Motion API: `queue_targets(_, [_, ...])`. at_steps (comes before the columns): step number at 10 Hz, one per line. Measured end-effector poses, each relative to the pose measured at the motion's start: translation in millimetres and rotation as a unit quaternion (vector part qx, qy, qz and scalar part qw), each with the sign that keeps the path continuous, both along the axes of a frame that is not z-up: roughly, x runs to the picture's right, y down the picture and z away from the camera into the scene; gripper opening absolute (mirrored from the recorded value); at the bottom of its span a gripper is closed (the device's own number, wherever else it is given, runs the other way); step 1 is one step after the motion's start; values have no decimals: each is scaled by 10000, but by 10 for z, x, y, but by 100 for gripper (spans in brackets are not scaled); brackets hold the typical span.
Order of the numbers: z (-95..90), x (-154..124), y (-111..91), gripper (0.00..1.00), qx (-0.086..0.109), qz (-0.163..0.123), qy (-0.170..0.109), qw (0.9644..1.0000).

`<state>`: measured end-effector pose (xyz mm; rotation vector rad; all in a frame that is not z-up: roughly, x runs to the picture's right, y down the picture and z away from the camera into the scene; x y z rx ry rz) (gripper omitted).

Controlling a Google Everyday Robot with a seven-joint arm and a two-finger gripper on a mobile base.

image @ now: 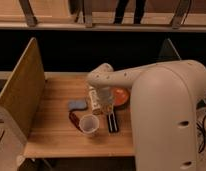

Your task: Push the eraser across the table

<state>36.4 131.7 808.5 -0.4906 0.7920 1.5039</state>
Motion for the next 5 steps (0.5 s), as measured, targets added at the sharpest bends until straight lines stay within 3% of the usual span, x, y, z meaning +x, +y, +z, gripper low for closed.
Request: queue_targets(5, [-19,-53,22,0,-25,-54,-91,9999])
